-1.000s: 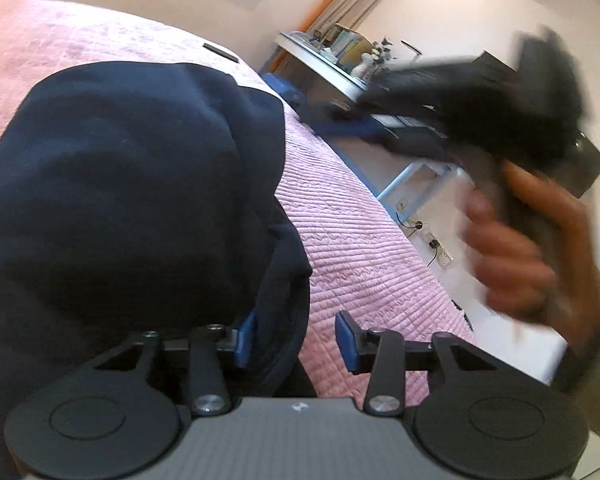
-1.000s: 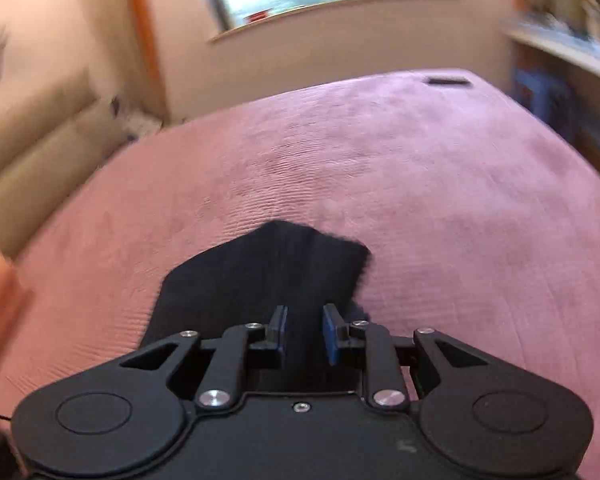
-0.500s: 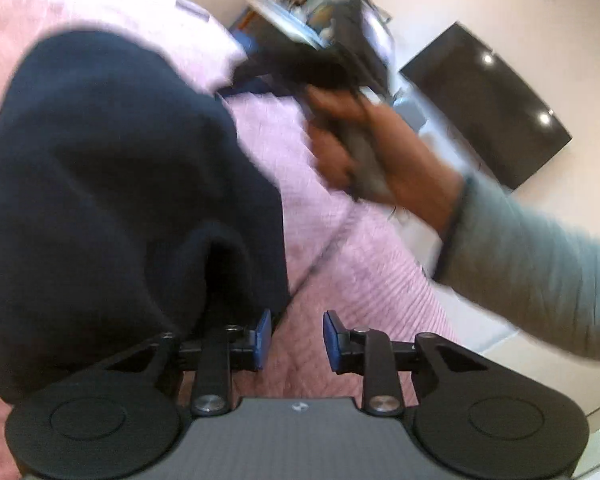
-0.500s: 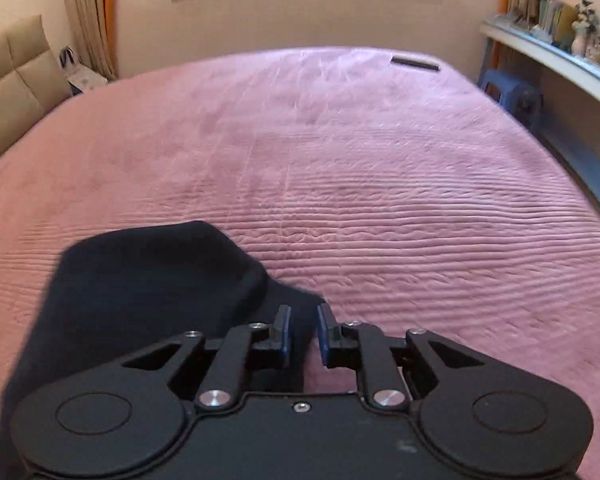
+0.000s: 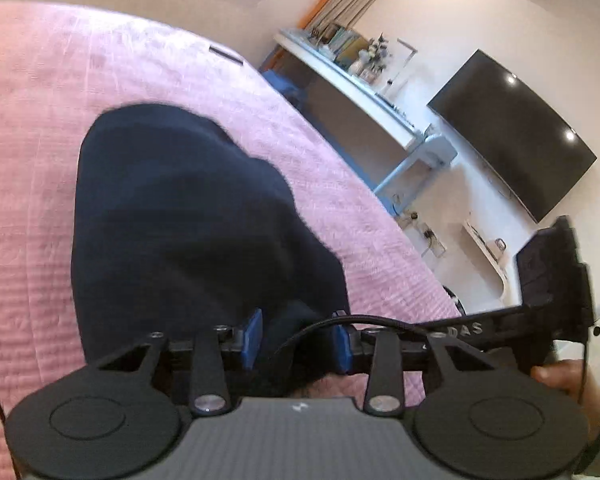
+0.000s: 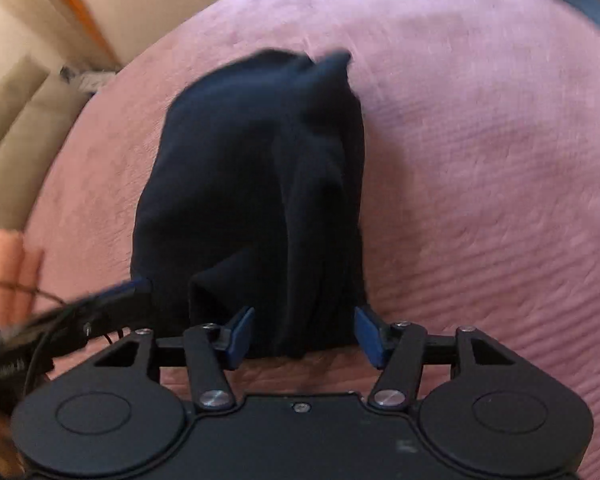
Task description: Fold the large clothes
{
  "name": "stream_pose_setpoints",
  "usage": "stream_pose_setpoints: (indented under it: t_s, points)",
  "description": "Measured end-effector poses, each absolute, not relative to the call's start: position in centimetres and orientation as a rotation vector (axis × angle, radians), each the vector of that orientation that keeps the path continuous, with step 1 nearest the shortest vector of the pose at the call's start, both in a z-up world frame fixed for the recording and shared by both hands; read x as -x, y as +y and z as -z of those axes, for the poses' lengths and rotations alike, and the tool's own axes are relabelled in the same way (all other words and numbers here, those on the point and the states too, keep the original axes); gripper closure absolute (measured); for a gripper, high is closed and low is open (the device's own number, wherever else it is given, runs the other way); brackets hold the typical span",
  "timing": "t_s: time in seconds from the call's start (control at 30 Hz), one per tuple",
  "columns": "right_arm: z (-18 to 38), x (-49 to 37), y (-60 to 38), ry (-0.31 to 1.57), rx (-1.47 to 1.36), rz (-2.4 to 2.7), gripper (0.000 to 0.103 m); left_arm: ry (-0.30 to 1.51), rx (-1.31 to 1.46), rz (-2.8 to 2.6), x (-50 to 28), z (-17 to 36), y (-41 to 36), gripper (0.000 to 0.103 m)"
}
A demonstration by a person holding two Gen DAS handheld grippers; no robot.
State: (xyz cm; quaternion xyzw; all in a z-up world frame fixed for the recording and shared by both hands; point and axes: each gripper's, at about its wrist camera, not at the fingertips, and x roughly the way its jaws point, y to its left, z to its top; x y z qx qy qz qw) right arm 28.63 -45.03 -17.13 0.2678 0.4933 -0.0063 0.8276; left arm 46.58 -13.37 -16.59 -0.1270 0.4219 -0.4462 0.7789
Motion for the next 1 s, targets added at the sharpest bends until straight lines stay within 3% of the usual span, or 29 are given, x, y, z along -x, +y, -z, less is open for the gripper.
stream_pose_setpoints:
  t_s: [0.03, 0.1, 0.23, 0.33, 0.43, 0.57, 0.6, 0.67, 0.87, 0.93, 1.0]
  points:
    - [17.7, -29.0, -44.9, 1.048, -0.591, 0.013, 0.038, 0.936, 0.295, 0.979, -47.3, 16.9, -14.2, 0.059]
    - [18.1, -29.8, -44.3, 1.037, -0.603, -0.032, 0.098, 1.009, 0.322, 1.049, -47.9, 17.5, -14.1, 0.046]
    - [16.0, -29.6, -43.8, 1.041, -0.279, 0.068, 0.099, 1.059, 0.121, 1.087, -47.4, 17.1, -13.5, 0.042]
    - [15.1, -29.2, -45.9, 1.054, -0.251, 0.107, 0.099, 1.074, 0.121, 1.198, -47.4, 16.6, -12.7, 0.038]
    - [18.1, -30.5, -45.3, 1.138, -0.24, 0.063, 0.098, 1.028, 0.187, 1.177, -47.8, 16.6, -12.0, 0.031]
    - [19.2, -31.0, -45.2, 1.178, -0.255, 0.075, 0.09, 0.953, 0.304, 1.014, -48.9, 17.8, -12.6, 0.038]
    - [18.2, -30.6, -45.9, 1.164, -0.283, 0.09, 0.078, 0.931, 0.34, 0.968, -49.0, 18.0, -13.0, 0.041]
    - [15.7, -29.9, -46.9, 1.106, -0.309, 0.123, 0.068, 0.879, 0.38, 0.878, -49.0, 18.0, -14.1, 0.053]
    - [11.0, -33.2, -44.9, 0.832, -0.3, 0.015, 0.068, 0.608, 0.078, 0.495, -46.7, 17.6, -20.4, 0.053]
    - [12.5, -35.7, -43.3, 0.82, -0.244, 0.0, 0.073, 0.532, -0.061, 0.418, -45.5, 18.8, -22.8, 0.051]
    - [15.2, -37.3, -42.5, 0.869, -0.22, 0.014, 0.084, 0.496, -0.18, 0.39, -44.9, 19.9, -25.1, 0.045]
